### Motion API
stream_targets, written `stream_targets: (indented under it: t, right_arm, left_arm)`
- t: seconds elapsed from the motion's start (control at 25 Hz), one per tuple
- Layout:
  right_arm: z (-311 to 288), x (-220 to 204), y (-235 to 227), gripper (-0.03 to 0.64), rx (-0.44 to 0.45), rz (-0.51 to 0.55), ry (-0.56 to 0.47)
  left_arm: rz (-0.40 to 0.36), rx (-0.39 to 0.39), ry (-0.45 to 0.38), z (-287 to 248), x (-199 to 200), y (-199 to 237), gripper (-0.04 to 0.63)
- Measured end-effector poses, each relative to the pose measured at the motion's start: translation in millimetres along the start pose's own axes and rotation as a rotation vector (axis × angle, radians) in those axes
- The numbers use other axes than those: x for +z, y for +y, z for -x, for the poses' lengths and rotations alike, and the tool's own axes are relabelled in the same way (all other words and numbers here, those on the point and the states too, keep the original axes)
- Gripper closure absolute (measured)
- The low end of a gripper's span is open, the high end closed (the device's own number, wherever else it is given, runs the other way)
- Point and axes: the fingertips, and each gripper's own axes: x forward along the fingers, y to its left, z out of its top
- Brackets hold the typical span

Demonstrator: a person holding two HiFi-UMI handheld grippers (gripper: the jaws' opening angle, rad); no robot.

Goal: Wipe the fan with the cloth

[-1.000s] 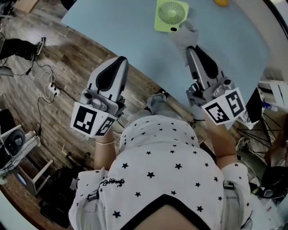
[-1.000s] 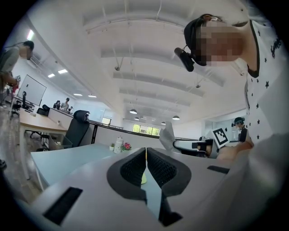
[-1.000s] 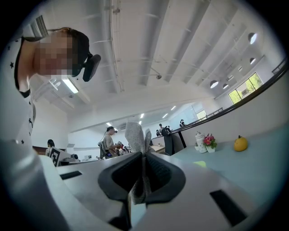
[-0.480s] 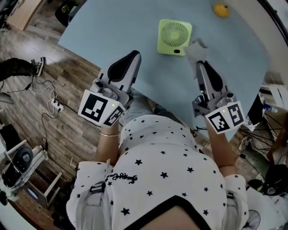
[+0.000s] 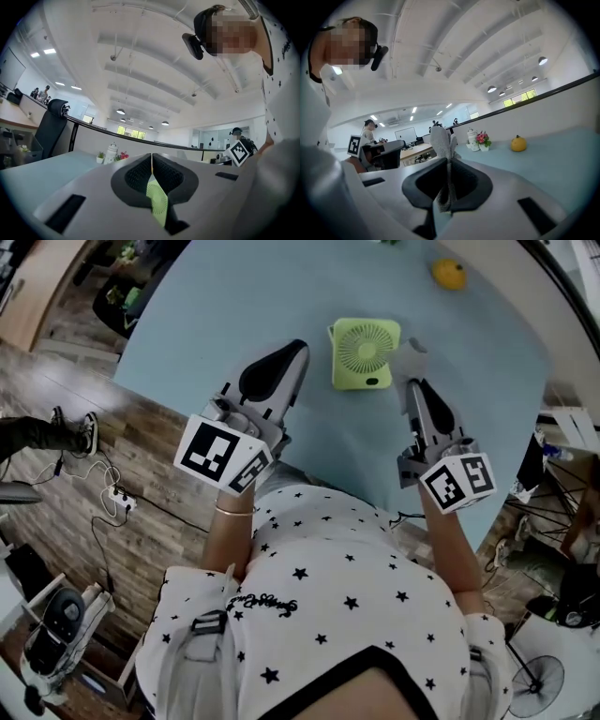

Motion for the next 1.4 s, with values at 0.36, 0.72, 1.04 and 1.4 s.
stream_targets:
  t: [0.36, 0.72, 1.04, 1.4]
  right_arm:
    - [-76, -49, 28, 0.592, 0.043, 0.087, 0.152]
    - [-120, -78, 32, 0.592, 0.006, 0.111, 0.234]
    - [-115, -73, 4, 0.592, -0.065, 0.059, 0.219]
    - [-85, -56, -60, 0.592, -0.226, -0.033, 0.154]
  left_arm:
    - [0.003, -0.071, 0.021, -6, -8, 24, 0.563]
    - [0.008, -0.089, 0.022, -3, -2, 54, 0.563]
    - [0.021, -0.141, 0.035, -19, -6, 54, 0.563]
    - [0.042, -0.155, 0.052, -26, -15, 49, 0.563]
